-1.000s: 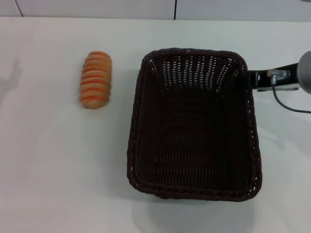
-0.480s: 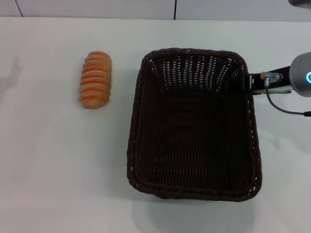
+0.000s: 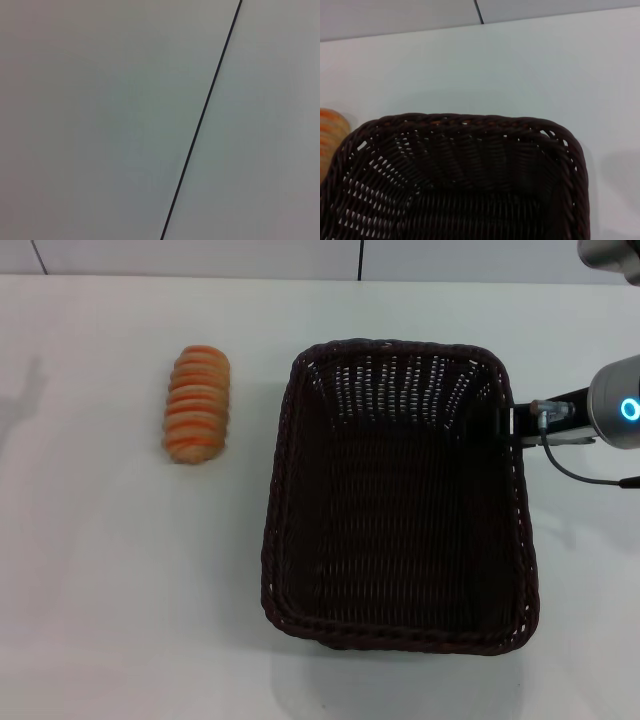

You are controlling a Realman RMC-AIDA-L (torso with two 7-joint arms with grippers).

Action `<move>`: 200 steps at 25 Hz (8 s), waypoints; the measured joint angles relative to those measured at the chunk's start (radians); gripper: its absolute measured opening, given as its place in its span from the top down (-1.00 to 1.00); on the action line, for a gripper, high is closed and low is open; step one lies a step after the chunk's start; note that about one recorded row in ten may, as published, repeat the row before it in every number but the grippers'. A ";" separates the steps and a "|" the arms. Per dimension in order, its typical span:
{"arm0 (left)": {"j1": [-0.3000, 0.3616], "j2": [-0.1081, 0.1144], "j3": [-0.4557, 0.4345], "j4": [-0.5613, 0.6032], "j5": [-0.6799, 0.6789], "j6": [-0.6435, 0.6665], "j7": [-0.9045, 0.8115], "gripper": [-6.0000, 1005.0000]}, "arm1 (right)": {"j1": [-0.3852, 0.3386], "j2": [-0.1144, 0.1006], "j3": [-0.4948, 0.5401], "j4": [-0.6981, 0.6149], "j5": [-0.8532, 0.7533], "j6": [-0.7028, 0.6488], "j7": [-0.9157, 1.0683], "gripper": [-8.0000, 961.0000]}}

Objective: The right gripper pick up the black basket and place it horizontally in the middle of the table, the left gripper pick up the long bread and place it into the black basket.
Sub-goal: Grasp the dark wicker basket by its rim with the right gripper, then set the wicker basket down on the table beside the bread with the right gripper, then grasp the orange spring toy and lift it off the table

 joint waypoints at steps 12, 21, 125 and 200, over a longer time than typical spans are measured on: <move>0.008 -0.004 0.000 0.000 0.000 0.024 0.000 -0.44 | 0.000 0.000 -0.012 -0.024 0.021 -0.012 -0.009 0.10; 0.014 -0.006 0.000 0.001 0.000 0.038 -0.007 -0.44 | 0.000 -0.002 -0.022 -0.035 0.022 -0.030 -0.020 0.62; -0.205 -0.097 -0.143 0.031 0.000 -0.177 0.147 -0.39 | 0.618 -0.038 0.226 -0.317 0.048 0.200 -1.101 0.02; -0.575 -0.119 -0.225 -0.639 0.000 -2.131 0.443 -0.36 | -0.393 0.002 0.001 -0.807 0.038 -2.275 -0.718 0.04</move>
